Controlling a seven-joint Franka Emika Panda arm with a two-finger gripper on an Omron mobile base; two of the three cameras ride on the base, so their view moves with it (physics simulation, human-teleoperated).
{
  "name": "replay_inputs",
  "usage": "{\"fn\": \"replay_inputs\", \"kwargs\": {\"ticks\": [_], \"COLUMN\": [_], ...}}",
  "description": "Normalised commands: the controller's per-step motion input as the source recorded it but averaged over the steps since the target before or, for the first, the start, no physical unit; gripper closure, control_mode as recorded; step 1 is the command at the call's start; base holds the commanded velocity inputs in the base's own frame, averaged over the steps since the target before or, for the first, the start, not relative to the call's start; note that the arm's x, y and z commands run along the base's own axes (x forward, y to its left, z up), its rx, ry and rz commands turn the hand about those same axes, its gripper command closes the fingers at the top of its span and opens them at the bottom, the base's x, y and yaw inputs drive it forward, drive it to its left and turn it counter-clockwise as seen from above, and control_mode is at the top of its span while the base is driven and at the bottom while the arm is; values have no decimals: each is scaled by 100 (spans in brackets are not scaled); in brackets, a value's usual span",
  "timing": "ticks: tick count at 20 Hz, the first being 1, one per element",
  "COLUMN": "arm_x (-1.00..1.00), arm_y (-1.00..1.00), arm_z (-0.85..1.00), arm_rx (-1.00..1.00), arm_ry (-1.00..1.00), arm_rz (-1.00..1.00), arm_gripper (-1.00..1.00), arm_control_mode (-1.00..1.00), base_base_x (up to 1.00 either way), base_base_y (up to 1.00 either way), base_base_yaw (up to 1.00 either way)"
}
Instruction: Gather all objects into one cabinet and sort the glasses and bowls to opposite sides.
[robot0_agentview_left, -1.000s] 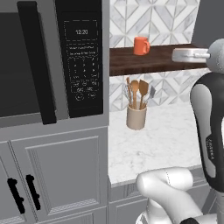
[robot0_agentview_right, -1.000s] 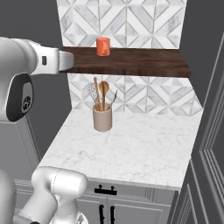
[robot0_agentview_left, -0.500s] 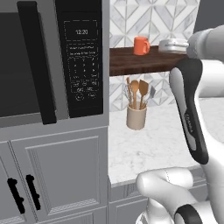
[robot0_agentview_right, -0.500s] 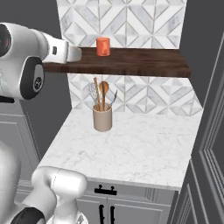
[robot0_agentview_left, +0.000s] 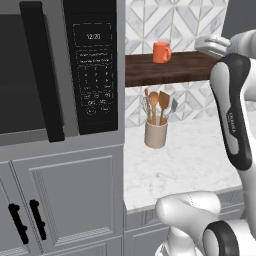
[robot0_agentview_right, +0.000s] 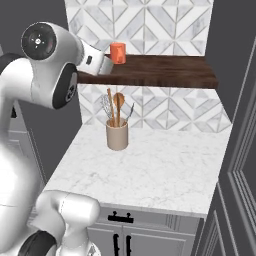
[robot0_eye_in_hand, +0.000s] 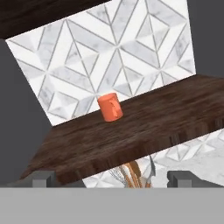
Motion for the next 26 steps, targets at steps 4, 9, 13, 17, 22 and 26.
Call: {"fn": "replay_inputs", "kwargs": {"ticks": [4, 9, 13, 17, 22, 26], "arm_x": [38, 31, 36, 45, 47, 51], "arm_y": [-29, -6, 0, 0, 3, 5], "arm_z": [-1, -2, -5, -1, -4, -3], "arm_rx": [0, 0, -11, -3, 0, 0], "arm_ry": [6, 9, 10, 9, 11, 6], "arm_rz": [0, 0, 12, 8, 6, 2], "arm_gripper": [-100, -100, -100, -100, -100, -100], "arm_control_mode": [-100, -100, -100, -100, -100, -100], "base_base_x": [0, 0, 0, 0, 0, 0], "base_base_y": [0, 0, 0, 0, 0, 0], "base_base_yaw": [0, 0, 0, 0, 0, 0]}}
